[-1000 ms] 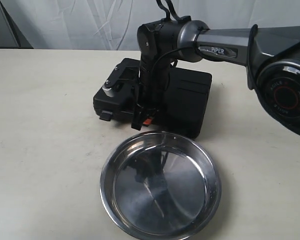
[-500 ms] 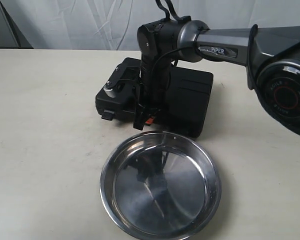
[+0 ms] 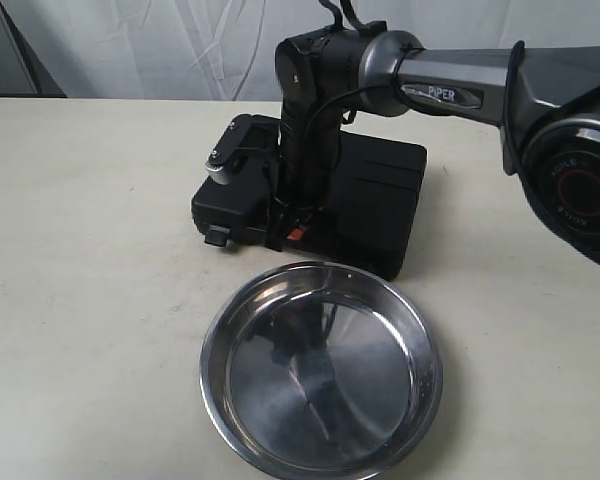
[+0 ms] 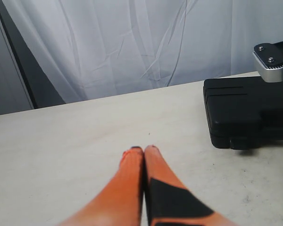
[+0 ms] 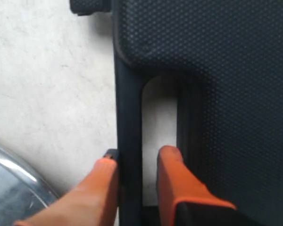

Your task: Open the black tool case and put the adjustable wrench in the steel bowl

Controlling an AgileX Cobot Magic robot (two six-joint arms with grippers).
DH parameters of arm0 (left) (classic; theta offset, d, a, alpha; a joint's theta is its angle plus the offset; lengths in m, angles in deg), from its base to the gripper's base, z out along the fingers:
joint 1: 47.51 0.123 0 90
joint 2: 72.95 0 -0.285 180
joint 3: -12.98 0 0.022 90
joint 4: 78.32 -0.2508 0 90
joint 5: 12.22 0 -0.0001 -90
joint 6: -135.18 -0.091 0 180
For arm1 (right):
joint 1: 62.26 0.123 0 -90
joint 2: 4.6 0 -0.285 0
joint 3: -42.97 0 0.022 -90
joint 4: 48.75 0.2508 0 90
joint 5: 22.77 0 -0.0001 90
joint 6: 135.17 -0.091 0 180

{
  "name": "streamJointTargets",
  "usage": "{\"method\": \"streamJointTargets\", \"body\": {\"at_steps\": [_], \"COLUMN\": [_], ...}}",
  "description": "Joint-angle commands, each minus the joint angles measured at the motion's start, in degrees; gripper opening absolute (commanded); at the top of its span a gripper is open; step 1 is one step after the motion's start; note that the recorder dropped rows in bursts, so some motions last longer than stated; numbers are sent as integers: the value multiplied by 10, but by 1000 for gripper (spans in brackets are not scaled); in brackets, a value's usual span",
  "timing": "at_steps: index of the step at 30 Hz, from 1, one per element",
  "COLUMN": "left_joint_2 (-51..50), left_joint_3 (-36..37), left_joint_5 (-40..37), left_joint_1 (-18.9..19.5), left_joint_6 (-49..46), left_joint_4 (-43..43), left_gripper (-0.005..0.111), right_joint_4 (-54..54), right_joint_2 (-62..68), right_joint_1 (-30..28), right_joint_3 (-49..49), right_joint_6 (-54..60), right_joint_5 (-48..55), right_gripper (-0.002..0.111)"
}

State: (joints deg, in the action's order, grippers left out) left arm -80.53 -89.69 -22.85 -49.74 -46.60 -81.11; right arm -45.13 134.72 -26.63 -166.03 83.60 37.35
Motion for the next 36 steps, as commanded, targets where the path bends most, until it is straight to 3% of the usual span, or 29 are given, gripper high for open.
{"method": "streamJointTargets", "body": {"at_steps": [1, 4, 10, 13, 18, 25, 36], "left_joint_2": [-2, -2, -2, -2, -2, -2, -2], "left_joint_3": [-1, -1, -1, -1, -1, -1, -1], "left_joint_5": [3, 3, 3, 3, 3, 3, 3], "left_joint_1": [-2, -2, -2, -2, -2, -2, -2], "left_joint_6": [1, 1, 1, 1, 1, 1, 1], "left_joint_4": [1, 1, 1, 1, 1, 1, 1], "left_gripper": [0, 0, 0, 0, 0, 0, 0], "right_joint_4": [-5, -5, 0, -5, -7, -7, -7], "right_joint_2": [-6, -6, 0, 8, 17, 19, -35], "right_joint_1": [-2, -2, -2, -2, -2, -2, -2], "right_joint_3": [-4, -4, -4, -4, -4, -4, -4], "right_joint_6": [-2, -2, -3, -13, -13, -13, -13], "right_joint_5": [1, 0, 1, 1, -1, 6, -9], "right_gripper": [8, 9, 38, 41, 33, -1, -1]}}
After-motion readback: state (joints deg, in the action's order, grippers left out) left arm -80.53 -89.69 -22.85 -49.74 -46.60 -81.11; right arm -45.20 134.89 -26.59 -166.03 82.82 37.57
